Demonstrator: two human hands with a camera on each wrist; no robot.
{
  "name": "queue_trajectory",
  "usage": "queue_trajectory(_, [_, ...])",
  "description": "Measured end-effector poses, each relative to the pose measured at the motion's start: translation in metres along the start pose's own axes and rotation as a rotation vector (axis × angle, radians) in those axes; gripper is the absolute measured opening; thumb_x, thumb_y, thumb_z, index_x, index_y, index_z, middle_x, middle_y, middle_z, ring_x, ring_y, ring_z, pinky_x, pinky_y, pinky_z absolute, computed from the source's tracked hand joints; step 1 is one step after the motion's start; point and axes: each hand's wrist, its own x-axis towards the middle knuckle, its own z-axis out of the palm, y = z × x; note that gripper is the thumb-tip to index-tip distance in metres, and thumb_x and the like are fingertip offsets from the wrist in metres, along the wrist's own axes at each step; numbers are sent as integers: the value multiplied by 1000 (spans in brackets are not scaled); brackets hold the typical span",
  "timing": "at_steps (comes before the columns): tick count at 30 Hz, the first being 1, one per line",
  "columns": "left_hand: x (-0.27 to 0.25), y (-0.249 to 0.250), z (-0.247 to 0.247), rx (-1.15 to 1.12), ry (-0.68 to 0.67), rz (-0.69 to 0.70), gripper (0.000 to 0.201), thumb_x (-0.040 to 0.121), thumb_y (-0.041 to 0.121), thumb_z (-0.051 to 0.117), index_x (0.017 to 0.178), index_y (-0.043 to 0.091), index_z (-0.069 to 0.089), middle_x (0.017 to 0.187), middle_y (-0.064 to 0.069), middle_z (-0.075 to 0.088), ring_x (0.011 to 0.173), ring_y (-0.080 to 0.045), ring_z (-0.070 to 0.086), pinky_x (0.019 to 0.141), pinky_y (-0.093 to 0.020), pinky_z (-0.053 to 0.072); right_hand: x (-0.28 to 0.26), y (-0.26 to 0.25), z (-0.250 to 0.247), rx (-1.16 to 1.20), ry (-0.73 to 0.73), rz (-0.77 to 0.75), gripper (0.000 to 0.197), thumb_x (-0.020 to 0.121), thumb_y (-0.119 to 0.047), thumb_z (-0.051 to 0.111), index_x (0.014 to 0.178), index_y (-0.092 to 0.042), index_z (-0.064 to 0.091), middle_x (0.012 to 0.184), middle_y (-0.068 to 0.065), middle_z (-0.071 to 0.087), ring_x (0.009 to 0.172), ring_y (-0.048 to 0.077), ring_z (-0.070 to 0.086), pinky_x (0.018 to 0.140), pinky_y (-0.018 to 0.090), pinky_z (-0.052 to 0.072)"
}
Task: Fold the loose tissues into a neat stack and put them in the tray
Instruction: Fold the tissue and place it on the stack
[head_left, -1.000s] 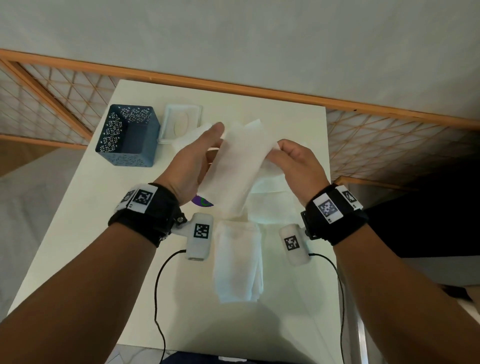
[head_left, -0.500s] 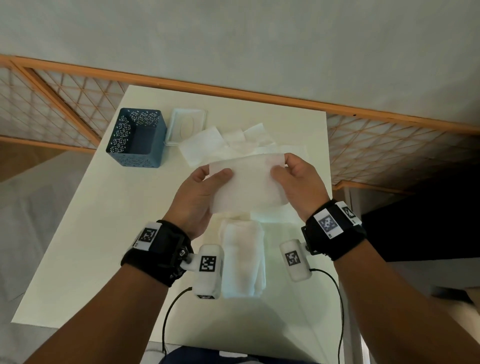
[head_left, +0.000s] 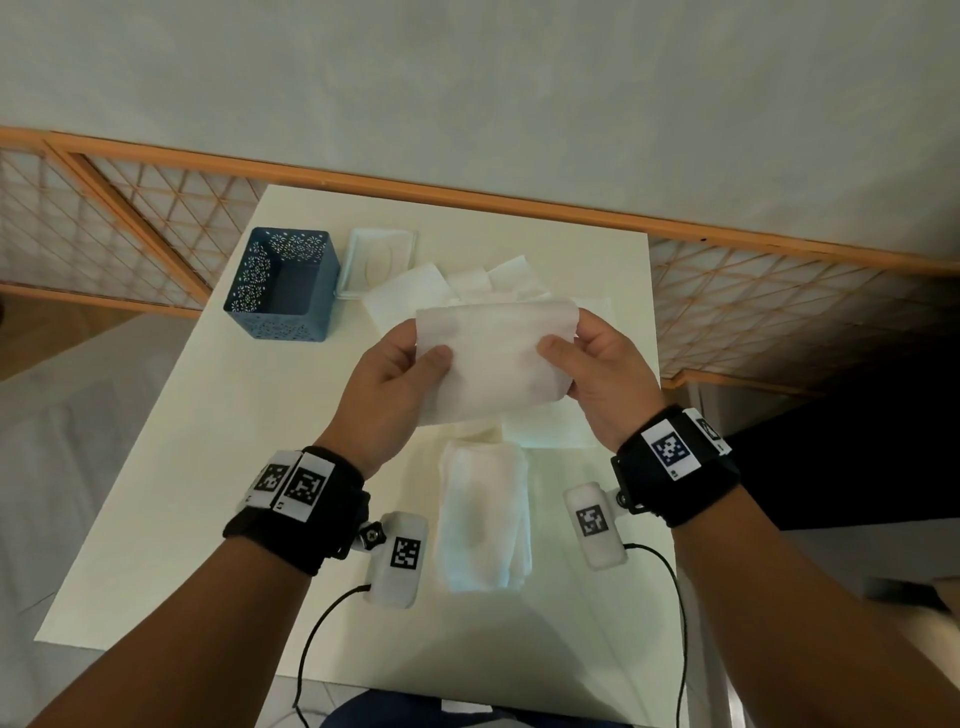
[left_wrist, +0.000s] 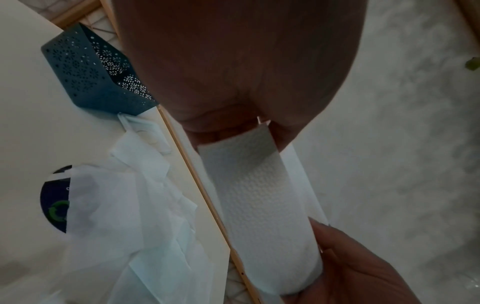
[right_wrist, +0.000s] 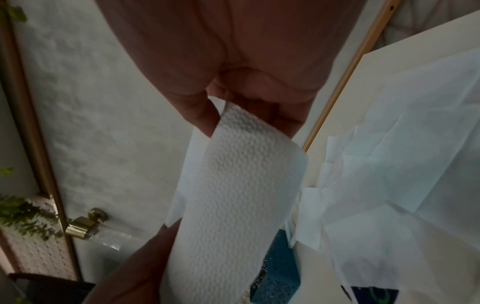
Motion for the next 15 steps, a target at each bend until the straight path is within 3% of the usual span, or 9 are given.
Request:
queue_trajectory(4, [-2,1,-4,-18,-25,28,28,109,1,45,126,10,65,105,-6,74,91,-16,68,74,-25,56,-4,3,-5,100,-55,-2,36,103,4,51,118,-21,74,117,7,76,108,25,71,89,43,56])
queue_trajectory(7, [-5,1,-6,-21,-21,43,38,107,-1,46,121,24,72,110,6,76,94,-10,70,73,-22,55,-6,5,-9,57,-48,13,27,102,4,54,108,-11,75,110,5,76,99,23,69,83,38,56])
queue_trajectory(9, [-5,-1,-9,-57,-14,2,44,106,-1,46,113,30,77,111,5,77,95,-11,70,75,-25,56,-6,7,-10,10,-41,25,30,102,4,54,102,-14,78,106,5,75,96,25,67,80,40,56])
queue_trajectory(12, [-3,-5,-12,-114,-24,-86,32,98,15,47,98,22,79,108,-8,76,96,-22,69,85,-39,56,-7,8,-9,-28,-20,41,43,97,10,48,78,-20,71,101,10,73,91,28,62,73,38,48])
queue_trajectory(15, [-1,-6,-11,-124,-23,-120,34,90,31,44,84,13,72,96,-7,72,89,-23,64,83,-40,50,-9,5,-8,43,11,119,35,94,7,37,82,-11,65,106,14,75,93,27,64,66,32,52])
